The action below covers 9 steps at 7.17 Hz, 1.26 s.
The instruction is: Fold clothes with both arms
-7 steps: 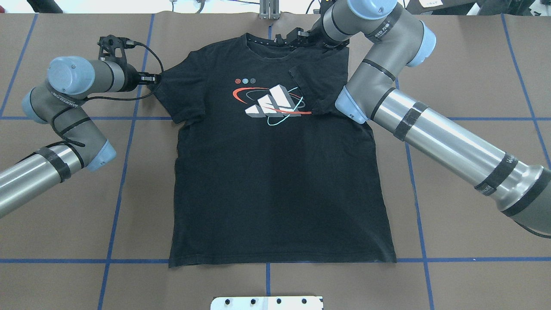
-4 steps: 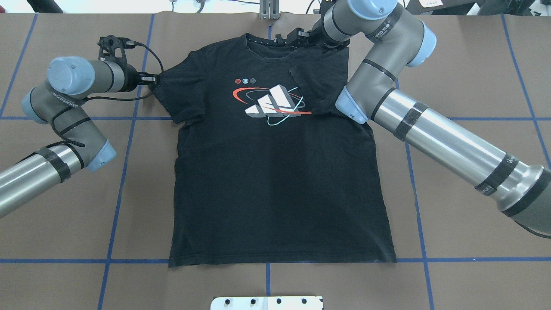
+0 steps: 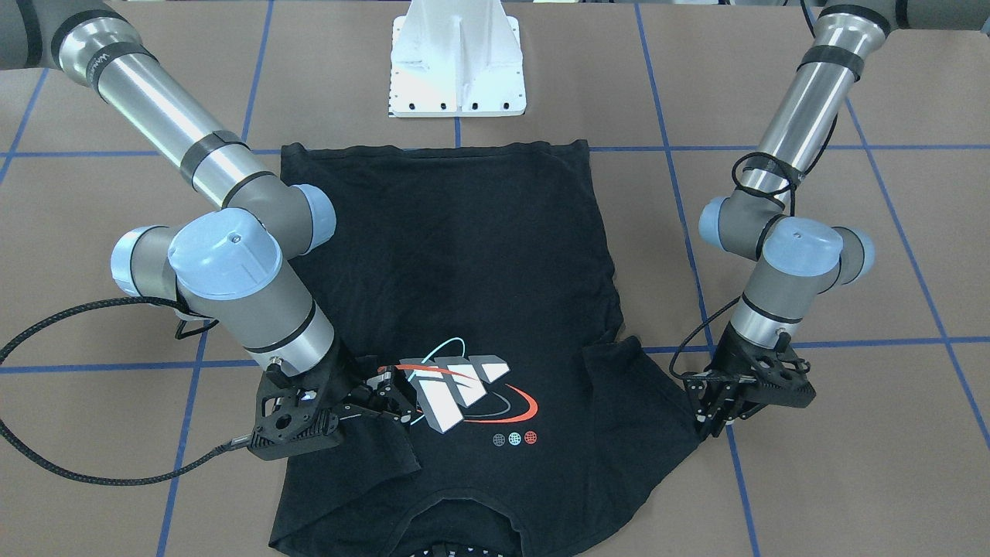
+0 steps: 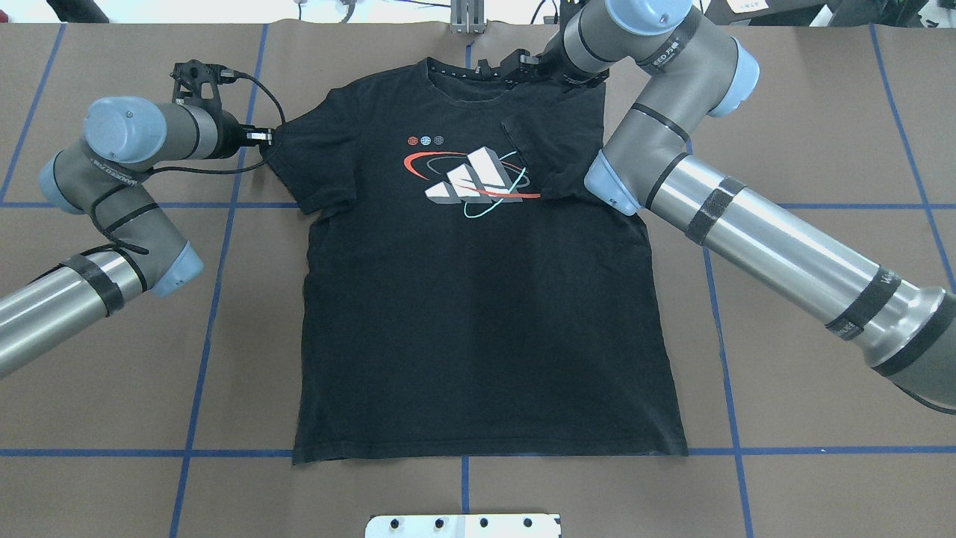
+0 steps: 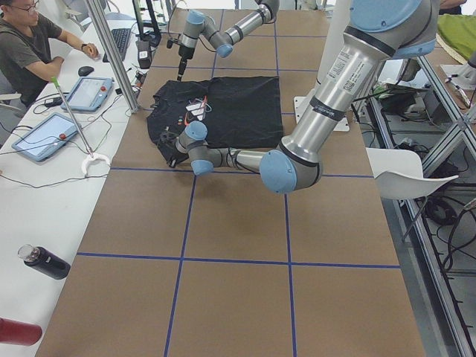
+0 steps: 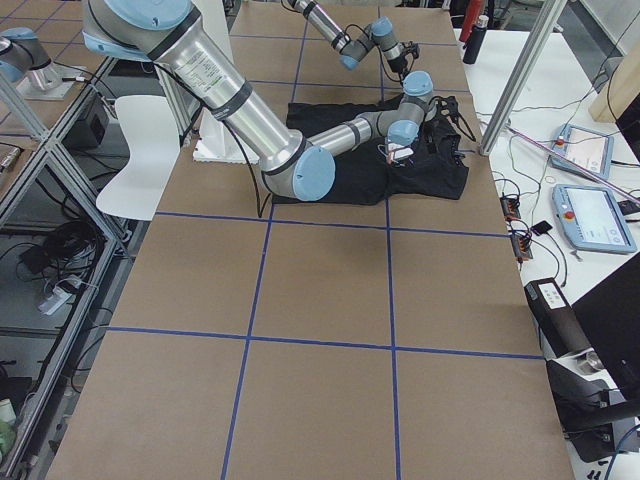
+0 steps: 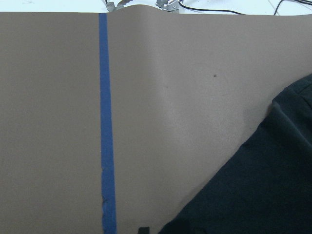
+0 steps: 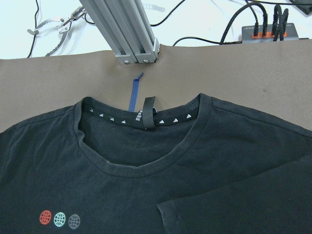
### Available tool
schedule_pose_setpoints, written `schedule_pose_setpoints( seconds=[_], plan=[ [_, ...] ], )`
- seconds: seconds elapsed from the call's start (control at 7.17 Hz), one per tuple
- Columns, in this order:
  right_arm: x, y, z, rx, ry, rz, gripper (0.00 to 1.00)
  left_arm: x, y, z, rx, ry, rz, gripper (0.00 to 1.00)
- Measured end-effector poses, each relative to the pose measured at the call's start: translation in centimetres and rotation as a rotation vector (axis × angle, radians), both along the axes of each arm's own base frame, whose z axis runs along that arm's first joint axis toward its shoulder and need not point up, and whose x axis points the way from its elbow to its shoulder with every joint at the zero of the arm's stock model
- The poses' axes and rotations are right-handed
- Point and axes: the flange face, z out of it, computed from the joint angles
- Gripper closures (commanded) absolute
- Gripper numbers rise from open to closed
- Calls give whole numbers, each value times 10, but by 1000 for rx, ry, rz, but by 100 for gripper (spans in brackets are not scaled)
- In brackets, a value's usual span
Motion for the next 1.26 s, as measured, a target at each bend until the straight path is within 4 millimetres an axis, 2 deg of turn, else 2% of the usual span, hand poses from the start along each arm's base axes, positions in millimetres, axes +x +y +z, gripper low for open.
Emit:
schedule_pose_setpoints(
  seconds=[0.28, 0.42, 0.56, 0.84, 0.98, 1.12, 1.26],
  plan=[
    [1, 0, 1, -1, 0, 1, 1, 0, -1, -2, -7, 0, -1, 100],
    [1, 0, 1, -1, 0, 1, 1, -3, -2, -9, -3, 9, -2, 100],
    [1, 0, 1, -1, -1, 1, 1, -7, -2, -27, -2, 22, 3, 100],
    [5, 1, 4, -2, -4, 3, 1, -10, 2, -83, -57, 45, 2, 100],
    [9, 3, 8, -3, -6, 6, 1, 0, 3, -110, -105, 92, -19, 100],
    [15, 4, 11, -7, -11, 11, 1, 25, 1, -141, -152, 149, -36, 100],
    [24, 7, 14, -14, -21, 12, 1, 60, -5, -174, -193, 195, -58, 100]
  ],
)
